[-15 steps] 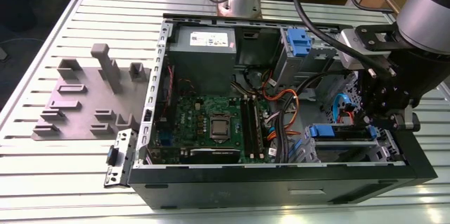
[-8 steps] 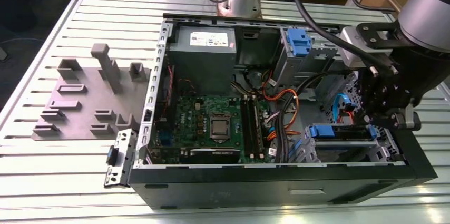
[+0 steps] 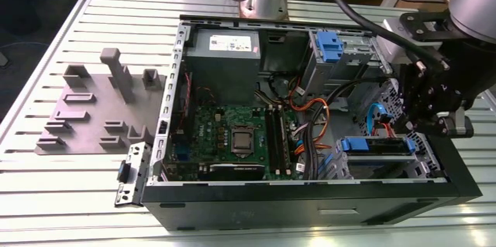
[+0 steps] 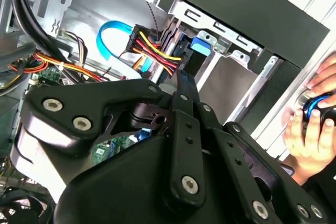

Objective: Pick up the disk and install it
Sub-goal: 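Insert the second disk wire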

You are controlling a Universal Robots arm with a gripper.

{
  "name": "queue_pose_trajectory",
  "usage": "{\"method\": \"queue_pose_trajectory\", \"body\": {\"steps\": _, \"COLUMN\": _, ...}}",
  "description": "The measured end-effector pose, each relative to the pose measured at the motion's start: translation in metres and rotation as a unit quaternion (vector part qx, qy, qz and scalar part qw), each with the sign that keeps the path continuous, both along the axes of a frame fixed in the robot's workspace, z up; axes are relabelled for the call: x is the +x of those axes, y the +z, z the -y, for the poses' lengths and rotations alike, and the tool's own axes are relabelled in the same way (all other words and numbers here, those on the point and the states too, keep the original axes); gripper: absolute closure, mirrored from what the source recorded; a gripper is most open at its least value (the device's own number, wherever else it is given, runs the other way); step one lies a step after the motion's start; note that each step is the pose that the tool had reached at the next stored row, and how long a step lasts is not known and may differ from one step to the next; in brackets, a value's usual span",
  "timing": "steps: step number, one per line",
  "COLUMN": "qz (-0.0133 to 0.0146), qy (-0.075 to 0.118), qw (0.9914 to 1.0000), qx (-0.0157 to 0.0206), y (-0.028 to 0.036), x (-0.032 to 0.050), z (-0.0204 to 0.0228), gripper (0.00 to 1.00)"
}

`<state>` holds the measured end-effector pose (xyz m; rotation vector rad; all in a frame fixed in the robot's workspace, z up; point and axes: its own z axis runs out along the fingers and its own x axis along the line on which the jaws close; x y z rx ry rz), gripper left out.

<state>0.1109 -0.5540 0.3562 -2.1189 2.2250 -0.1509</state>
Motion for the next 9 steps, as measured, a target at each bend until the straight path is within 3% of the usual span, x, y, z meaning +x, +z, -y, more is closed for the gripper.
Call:
{"method": "queue_pose_trajectory", "body": {"steps": 5, "qz": -0.005, "qy": 0.0, "qw": 0.99999, "qx": 0.0006, "y": 0.0006, "x": -0.0003, "z": -0.0001, "gripper": 0.89}}
{"method": "queue_pose_trajectory", "body": {"steps": 9, "qz": -0.0071, "qy": 0.0, "qw": 0.99997, "qx": 0.002, "y": 0.0006, "x": -0.0006, "z": -0.0003, "gripper": 0.89}}
